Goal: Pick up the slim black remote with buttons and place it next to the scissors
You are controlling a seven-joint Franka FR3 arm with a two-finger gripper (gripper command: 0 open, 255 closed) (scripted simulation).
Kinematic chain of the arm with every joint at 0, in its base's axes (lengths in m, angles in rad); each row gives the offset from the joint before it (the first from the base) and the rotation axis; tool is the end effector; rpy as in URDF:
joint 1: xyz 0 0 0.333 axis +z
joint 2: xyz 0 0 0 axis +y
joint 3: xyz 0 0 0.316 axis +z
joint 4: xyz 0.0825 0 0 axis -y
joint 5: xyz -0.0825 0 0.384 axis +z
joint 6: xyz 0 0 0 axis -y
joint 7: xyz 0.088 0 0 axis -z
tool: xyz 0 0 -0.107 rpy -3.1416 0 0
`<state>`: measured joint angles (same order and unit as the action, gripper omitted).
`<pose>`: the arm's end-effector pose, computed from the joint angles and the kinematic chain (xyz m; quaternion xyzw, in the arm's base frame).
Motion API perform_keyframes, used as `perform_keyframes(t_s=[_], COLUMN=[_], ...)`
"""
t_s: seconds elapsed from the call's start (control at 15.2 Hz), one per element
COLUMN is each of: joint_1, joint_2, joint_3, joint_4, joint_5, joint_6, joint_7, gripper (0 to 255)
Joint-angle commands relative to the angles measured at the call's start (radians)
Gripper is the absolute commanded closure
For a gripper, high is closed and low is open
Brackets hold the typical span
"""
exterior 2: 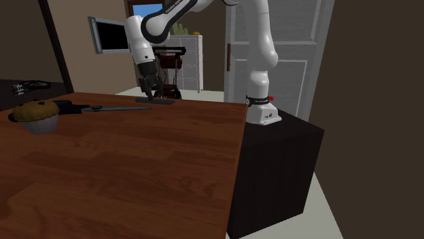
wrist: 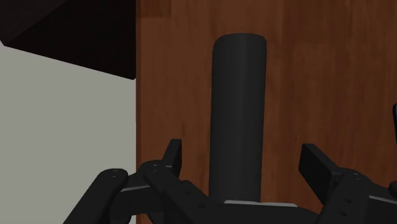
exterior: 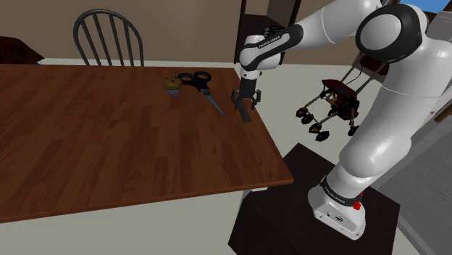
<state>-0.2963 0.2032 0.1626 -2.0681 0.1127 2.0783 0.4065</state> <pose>0.5530 -0.0701 0.3214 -0.9484 0.2958 0.1030 0.0492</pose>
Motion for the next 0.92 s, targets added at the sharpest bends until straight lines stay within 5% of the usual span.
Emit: perform_keyframes(t_s=[0.0,0.33,0.86], joint_1=[0.0,-0.008,-0.008], joint_2=[0.0,-0.036,-0.036], joint_3=[0.0,-0.005,-0.005], joint_4=[0.0,0.087,0.087], joint_5=[0.0,-0.002,-0.002], joint_6=[0.0,-0.123,-0.123], joint_7=[0.0,0.0,0.0], gripper=[0,0,0])
